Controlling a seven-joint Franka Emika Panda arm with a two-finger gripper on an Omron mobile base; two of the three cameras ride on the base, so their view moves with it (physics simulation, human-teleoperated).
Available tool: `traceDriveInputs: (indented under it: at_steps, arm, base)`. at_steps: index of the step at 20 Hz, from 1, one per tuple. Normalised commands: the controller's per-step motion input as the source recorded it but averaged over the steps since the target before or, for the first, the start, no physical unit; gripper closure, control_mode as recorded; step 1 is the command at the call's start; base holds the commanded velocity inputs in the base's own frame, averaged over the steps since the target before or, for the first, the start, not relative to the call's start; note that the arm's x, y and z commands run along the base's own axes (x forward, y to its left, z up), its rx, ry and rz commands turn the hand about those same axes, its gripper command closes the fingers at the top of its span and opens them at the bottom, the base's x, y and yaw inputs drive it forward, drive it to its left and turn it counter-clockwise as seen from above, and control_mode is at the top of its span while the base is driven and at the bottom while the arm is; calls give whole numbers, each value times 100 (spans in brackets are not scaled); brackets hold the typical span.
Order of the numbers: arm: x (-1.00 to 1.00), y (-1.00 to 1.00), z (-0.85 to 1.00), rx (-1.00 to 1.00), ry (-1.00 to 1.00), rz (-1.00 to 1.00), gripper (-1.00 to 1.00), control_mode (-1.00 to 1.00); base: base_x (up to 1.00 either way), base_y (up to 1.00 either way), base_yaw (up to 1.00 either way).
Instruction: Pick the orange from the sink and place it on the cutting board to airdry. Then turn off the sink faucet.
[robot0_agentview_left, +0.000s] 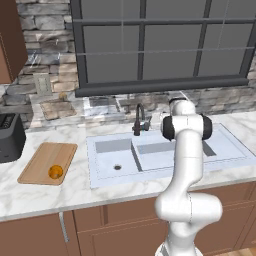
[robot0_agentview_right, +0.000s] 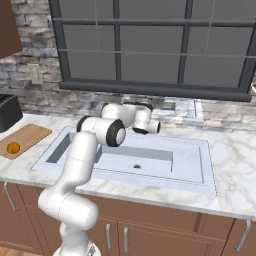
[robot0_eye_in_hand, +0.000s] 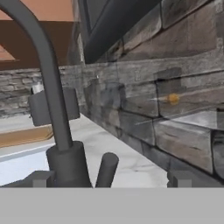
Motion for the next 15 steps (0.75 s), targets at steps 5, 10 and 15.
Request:
traceDriveInputs:
  at_steps: [5, 10, 15]
  arm:
    - [60, 96, 0, -9, 0, 14, -100, -100]
    - [49, 100, 0, -15, 0, 10, -100, -100]
    - [37, 89, -7, -15, 0, 7, -100, -100]
  base:
    - [0, 0, 0]
    - [0, 0, 0]
    - [0, 0, 0]
